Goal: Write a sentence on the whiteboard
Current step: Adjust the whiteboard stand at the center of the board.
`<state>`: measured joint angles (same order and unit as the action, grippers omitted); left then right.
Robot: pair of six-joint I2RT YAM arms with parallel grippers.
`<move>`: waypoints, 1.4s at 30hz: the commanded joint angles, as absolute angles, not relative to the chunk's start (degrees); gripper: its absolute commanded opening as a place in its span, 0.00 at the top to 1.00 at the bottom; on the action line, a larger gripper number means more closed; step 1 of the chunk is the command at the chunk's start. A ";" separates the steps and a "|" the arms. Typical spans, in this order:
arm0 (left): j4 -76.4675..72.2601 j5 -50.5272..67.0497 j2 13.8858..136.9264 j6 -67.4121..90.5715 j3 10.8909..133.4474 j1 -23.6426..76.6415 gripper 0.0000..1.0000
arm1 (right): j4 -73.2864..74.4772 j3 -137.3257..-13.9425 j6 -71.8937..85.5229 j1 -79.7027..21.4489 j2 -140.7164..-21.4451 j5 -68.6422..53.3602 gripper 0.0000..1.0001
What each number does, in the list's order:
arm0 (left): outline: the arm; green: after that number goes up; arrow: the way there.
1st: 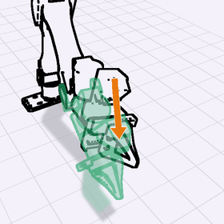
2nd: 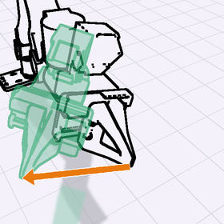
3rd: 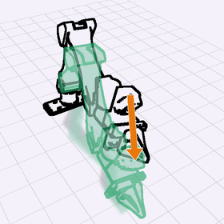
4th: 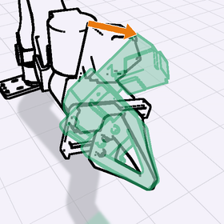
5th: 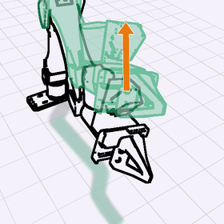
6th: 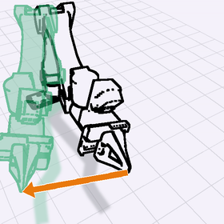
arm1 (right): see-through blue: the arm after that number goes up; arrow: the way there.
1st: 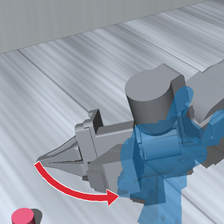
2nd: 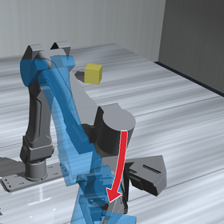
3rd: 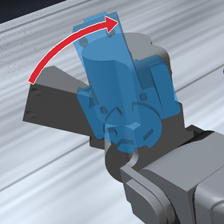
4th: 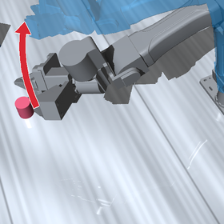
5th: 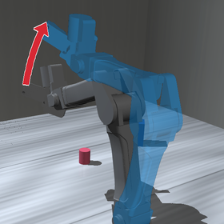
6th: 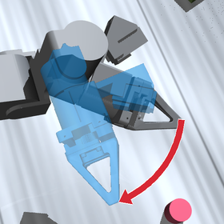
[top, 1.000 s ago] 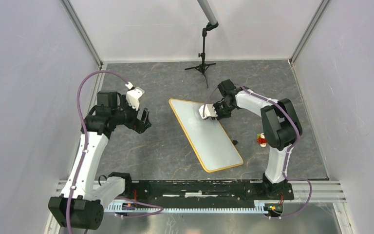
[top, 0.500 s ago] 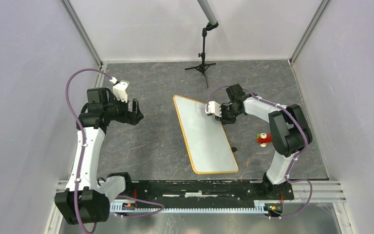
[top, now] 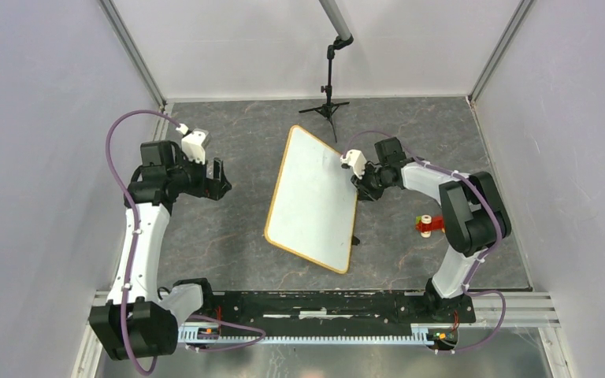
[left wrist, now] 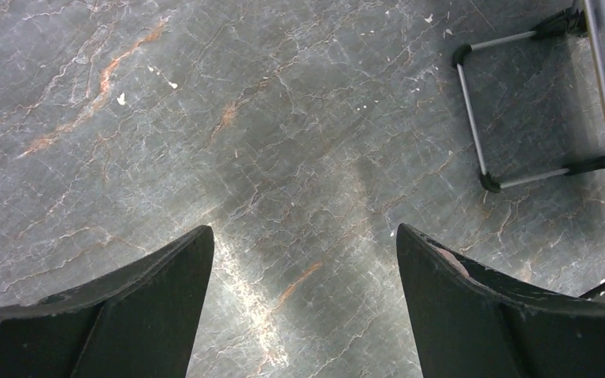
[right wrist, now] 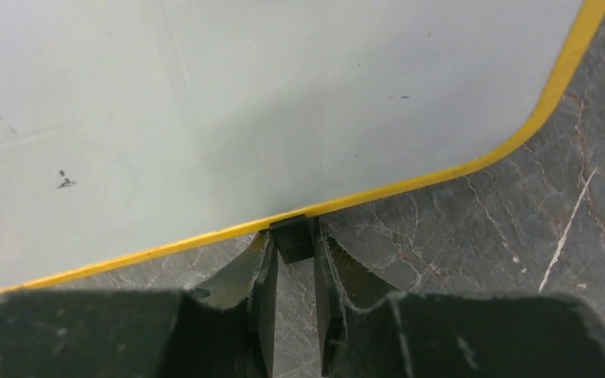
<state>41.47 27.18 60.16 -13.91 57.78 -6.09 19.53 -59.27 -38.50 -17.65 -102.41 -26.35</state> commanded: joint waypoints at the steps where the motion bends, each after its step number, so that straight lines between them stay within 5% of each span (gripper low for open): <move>1: 38.94 27.13 61.02 -10.37 58.08 -6.64 0.09 | 10.67 -56.27 -25.78 -16.96 -100.99 -22.04 1.00; 10: 38.54 23.03 63.50 -5.30 60.38 -7.94 0.08 | 5.88 -47.30 -18.40 -20.33 -95.48 -21.79 0.99; 13: 38.82 21.63 64.43 -3.77 61.87 -8.71 0.06 | 6.77 -45.78 -18.57 -21.88 -94.41 -23.11 0.78; 23: 41.45 23.41 66.56 -3.98 65.59 -11.23 0.06 | 7.90 -40.08 -22.78 -27.50 -88.95 -27.74 0.53; 35: 40.97 25.75 65.75 -5.05 64.27 -11.69 0.06 | 3.36 -40.70 -16.01 -30.46 -87.46 -16.69 0.45; 42: 40.08 26.10 64.65 -5.27 62.87 -11.72 0.06 | 0.77 -42.06 -13.27 -30.50 -88.58 -13.41 0.53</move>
